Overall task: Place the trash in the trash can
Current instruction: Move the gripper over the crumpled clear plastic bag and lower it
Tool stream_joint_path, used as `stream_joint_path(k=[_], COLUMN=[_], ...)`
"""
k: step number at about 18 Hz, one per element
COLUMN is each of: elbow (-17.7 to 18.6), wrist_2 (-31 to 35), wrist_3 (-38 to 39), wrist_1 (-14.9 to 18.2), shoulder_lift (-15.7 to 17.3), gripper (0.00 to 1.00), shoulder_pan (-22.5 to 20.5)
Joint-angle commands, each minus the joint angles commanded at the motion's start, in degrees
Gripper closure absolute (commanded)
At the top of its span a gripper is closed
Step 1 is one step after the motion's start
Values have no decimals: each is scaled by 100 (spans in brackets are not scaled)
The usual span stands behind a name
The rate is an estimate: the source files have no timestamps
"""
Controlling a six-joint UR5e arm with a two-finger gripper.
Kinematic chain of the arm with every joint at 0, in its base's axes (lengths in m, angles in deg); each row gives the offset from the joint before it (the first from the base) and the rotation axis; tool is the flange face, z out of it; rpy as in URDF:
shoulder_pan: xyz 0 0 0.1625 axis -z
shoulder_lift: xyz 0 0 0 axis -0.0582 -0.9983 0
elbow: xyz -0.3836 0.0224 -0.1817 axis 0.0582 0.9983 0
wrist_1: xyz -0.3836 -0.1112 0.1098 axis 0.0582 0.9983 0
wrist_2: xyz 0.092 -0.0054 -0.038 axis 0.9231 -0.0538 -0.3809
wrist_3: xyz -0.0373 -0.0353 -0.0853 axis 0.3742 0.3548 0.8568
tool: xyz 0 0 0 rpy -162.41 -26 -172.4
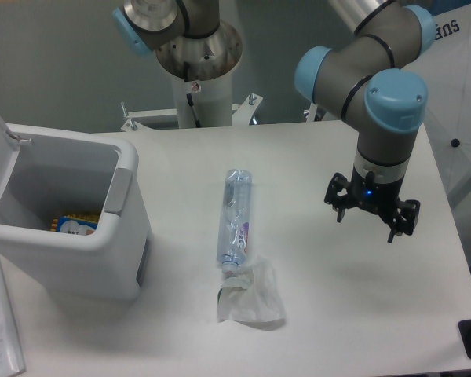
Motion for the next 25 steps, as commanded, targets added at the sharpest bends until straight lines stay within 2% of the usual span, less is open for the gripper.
stream_joint_path(k=[4, 7, 12, 16, 18, 23, 25], elbow=[114, 149, 404, 773, 870, 949, 932], wrist_2=[0, -9, -17, -17, -26, -18, -17], wrist_3=[114, 763, 1537, 1758, 1924, 2136, 2398], wrist_1=[-9, -26, -96, -439, -466, -536, -763], shoulder_lift=[44, 44, 79, 79, 44, -78, -245], gripper=[0, 0, 0, 0, 0, 0, 0], shoulder_pan=[157, 342, 580, 852, 1080, 1458, 1564])
